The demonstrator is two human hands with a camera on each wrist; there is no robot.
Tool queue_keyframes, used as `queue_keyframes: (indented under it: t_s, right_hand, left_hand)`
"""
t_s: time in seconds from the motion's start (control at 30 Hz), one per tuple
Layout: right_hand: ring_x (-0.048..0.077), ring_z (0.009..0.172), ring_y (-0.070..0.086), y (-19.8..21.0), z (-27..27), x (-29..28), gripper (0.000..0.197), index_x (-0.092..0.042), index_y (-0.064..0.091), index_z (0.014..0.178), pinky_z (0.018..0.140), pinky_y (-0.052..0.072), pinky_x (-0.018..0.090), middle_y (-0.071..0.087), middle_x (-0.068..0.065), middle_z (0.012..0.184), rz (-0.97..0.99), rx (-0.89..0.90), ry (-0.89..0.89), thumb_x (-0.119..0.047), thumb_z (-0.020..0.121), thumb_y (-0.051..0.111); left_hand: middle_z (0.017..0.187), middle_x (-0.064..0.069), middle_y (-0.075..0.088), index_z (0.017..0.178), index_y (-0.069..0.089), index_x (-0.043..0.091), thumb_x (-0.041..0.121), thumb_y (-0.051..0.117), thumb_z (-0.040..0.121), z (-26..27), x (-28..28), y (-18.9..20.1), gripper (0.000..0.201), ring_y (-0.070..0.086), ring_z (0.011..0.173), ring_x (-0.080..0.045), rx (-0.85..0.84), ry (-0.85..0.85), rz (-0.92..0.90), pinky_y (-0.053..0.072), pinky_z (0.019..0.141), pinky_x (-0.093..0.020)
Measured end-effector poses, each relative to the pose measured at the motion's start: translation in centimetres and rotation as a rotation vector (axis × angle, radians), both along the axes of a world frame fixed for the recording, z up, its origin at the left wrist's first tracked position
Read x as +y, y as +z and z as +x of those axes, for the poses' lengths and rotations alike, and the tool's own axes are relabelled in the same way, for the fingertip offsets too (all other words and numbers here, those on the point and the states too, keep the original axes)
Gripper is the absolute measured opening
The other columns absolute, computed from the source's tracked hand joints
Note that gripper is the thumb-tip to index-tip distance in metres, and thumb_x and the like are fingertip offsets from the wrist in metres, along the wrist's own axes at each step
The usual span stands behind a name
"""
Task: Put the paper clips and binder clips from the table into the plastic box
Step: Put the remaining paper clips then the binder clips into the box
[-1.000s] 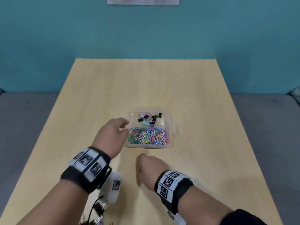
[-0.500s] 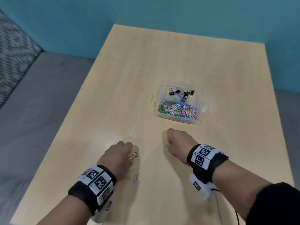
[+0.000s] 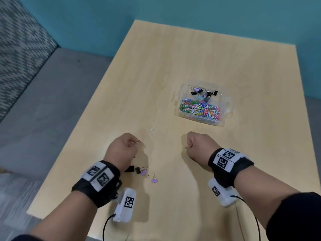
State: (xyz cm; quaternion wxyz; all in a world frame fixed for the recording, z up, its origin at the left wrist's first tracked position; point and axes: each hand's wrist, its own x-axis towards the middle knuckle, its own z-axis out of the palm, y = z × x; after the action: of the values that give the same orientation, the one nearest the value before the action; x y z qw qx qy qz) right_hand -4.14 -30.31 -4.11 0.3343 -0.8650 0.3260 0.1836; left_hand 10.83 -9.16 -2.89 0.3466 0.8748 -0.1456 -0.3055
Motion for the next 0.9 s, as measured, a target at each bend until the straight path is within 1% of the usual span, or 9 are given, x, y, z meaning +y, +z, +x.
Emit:
queue_keyframes:
  t_s: [0.07, 0.13, 0.2, 0.3, 0.47, 0.6, 0.7, 0.77, 0.9]
  right_hand:
    - [0.022, 0.065, 0.056, 0.3, -0.1, -0.5, 0.01, -0.016, 0.05, 0.07, 0.055, 0.045, 0.031, 0.06, 0.002, 0.071, 0.069, -0.044, -0.097, -0.008, 0.071, 0.056]
    - [0.017, 0.046, 0.048, 1.1, 0.1, -1.5, 0.019, -0.014, 0.049, 0.067, 0.041, 0.035, 0.024, 0.052, 0.003, 0.056, 0.29, -0.128, -0.302, 0.0, 0.074, 0.059]
    - [0.013, 0.035, 0.033, 2.3, 0.6, -3.2, 0.029, -0.015, 0.045, 0.069, 0.038, 0.022, 0.019, 0.038, 0.004, 0.048, 0.59, -0.239, -0.55, 0.008, 0.081, 0.057]
    - [0.012, 0.039, 0.029, 3.6, 2.4, -7.4, 0.034, -0.019, 0.043, 0.068, 0.039, 0.022, 0.018, 0.036, 0.004, 0.053, 0.602, -0.342, -0.683, 0.008, 0.083, 0.057]
    - [0.021, 0.047, 0.045, 4.7, 6.6, -13.3, 0.021, -0.012, 0.05, 0.068, 0.047, 0.042, 0.033, 0.051, 0.014, 0.057, 0.167, -0.3, -0.622, -0.001, 0.076, 0.065]
    - [0.027, 0.058, 0.059, 5.1, 8.1, -14.1, 0.01, -0.01, 0.057, 0.075, 0.073, 0.058, 0.051, 0.059, 0.014, 0.067, 0.131, -0.265, -0.588, -0.01, 0.082, 0.064]
    - [0.028, 0.074, 0.06, 5.3, 7.6, -13.8, 0.018, -0.004, 0.062, 0.091, 0.076, 0.057, 0.051, 0.063, 0.021, 0.09, -0.085, -0.249, -0.474, -0.02, 0.082, 0.062]
    - [0.027, 0.082, 0.06, 5.5, 6.3, -12.0, 0.022, -0.013, 0.062, 0.101, 0.077, 0.052, 0.038, 0.064, 0.013, 0.098, -0.24, -0.276, -0.379, -0.025, 0.082, 0.06]
    - [0.025, 0.087, 0.06, 4.2, 2.0, -2.1, 0.018, -0.019, 0.06, 0.102, 0.076, 0.047, 0.034, 0.064, 0.003, 0.094, -0.146, -0.245, -0.001, -0.024, 0.086, 0.058]
  left_hand:
    - [0.075, -0.014, 0.064, 0.082, 0.062, 0.005, 0.0, 0.057, 0.079, 0.8, 1.5, 0.6, 0.008, 0.064, 0.062, -0.027, 0.193, 0.266, -0.141, 0.058, 0.071, -0.046]
    - [0.073, -0.017, 0.06, 0.079, 0.057, 0.0, -0.003, 0.057, 0.079, 1.0, 3.1, 1.0, 0.004, 0.062, 0.06, -0.029, 0.24, 0.324, -0.159, 0.058, 0.068, -0.046]
    - [0.071, -0.007, 0.06, 0.077, 0.057, 0.009, 0.002, 0.057, 0.075, 0.6, 4.3, 0.8, 0.008, 0.056, 0.06, -0.022, 0.068, 0.133, 0.002, 0.05, 0.058, -0.035]
    - [0.084, 0.006, 0.053, 0.081, 0.055, 0.029, 0.019, 0.06, 0.078, -1.1, 5.0, 0.6, 0.012, 0.055, 0.068, -0.013, -0.17, -0.214, 0.242, 0.038, 0.059, -0.023]
    - [0.09, 0.012, 0.036, 0.09, 0.041, 0.04, 0.046, 0.064, 0.076, -2.6, 5.0, -0.6, 0.027, 0.054, 0.066, -0.01, -0.199, -0.415, 0.363, 0.044, 0.06, -0.024]
    - [0.091, 0.01, 0.034, 0.094, 0.041, 0.032, 0.053, 0.059, 0.082, -3.0, 3.9, -0.8, 0.03, 0.055, 0.063, -0.012, -0.245, -0.467, 0.35, 0.047, 0.059, -0.028]
    - [0.091, 0.008, 0.035, 0.092, 0.037, 0.028, 0.04, 0.054, 0.087, -3.3, 3.5, -0.8, 0.02, 0.054, 0.06, -0.015, -0.256, -0.459, 0.342, 0.043, 0.055, -0.027]
    - [0.089, 0.006, 0.039, 0.089, 0.036, 0.027, 0.029, 0.054, 0.084, -3.4, 3.4, -0.9, 0.019, 0.055, 0.059, -0.019, -0.236, -0.422, 0.322, 0.042, 0.053, -0.028]
    - [0.091, 0.007, 0.052, 0.084, 0.042, 0.026, 0.027, 0.057, 0.078, -3.1, 2.9, -0.4, 0.016, 0.061, 0.057, -0.015, -0.067, -0.235, 0.236, 0.047, 0.056, -0.03]
